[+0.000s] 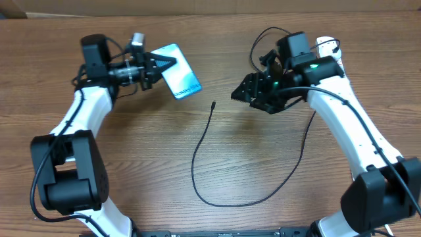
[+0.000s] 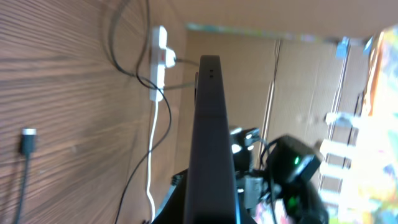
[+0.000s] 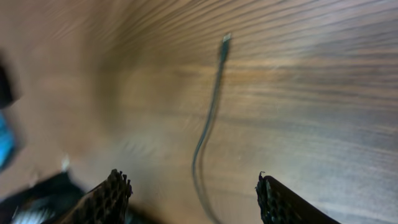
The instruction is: Plug charger to phone and switch on socket
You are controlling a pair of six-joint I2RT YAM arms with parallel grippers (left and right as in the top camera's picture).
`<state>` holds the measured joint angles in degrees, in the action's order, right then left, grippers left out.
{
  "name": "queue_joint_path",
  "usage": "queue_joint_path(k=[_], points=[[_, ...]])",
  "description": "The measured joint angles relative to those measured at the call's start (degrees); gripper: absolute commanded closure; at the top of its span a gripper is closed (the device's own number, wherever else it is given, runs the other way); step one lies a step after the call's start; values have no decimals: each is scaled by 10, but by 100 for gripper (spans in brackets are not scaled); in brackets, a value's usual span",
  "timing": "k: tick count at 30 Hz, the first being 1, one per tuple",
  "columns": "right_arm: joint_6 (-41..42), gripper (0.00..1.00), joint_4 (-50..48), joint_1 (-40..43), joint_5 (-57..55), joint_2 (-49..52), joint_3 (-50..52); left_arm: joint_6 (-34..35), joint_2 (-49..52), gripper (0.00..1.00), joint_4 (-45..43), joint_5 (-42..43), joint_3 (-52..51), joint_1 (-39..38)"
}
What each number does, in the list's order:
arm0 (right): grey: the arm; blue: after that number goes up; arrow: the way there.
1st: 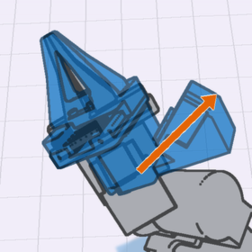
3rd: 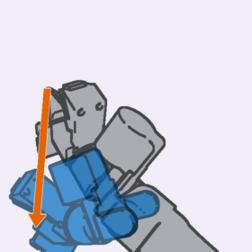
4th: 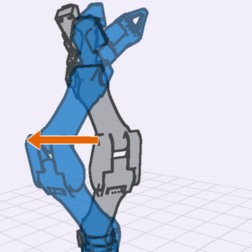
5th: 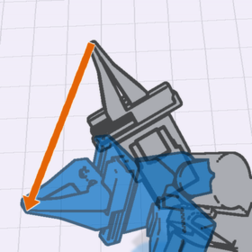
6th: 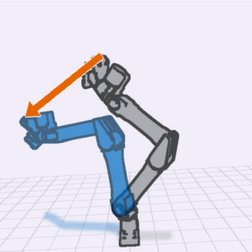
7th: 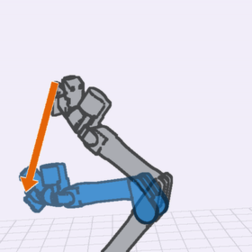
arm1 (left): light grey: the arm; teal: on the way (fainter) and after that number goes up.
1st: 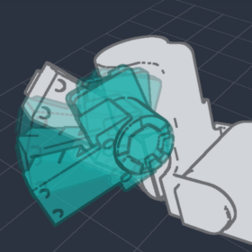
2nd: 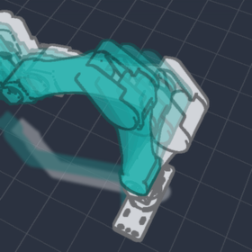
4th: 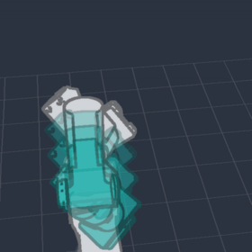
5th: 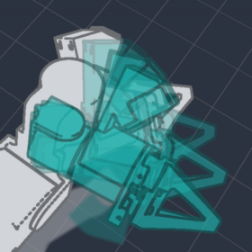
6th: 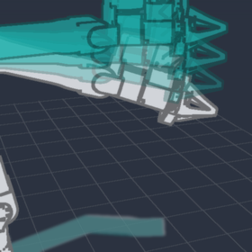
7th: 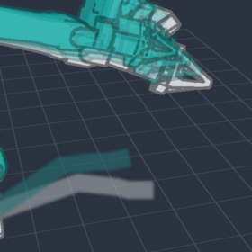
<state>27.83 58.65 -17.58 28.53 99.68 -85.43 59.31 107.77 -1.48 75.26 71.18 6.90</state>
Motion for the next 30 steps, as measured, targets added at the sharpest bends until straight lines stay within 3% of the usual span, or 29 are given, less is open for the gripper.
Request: queue_joint_path(k=[4, 11, 17, 30], points=[[75, 44, -35, -42, -83, 42, 0, -14, 0, 96, 29, -1, 0, 29], [158, 45, -105, -76, -136, 116, 0, -55, 0, 96, 79, -1, 0, 56], [181, 46, -162, -84, -129, 182, 0, -88, 0, 96, 108, -3, 0, 62], [215, 65, -197, -123, -146, 211, 0, -103, 0, 96, 118, -3, 0, 62]])
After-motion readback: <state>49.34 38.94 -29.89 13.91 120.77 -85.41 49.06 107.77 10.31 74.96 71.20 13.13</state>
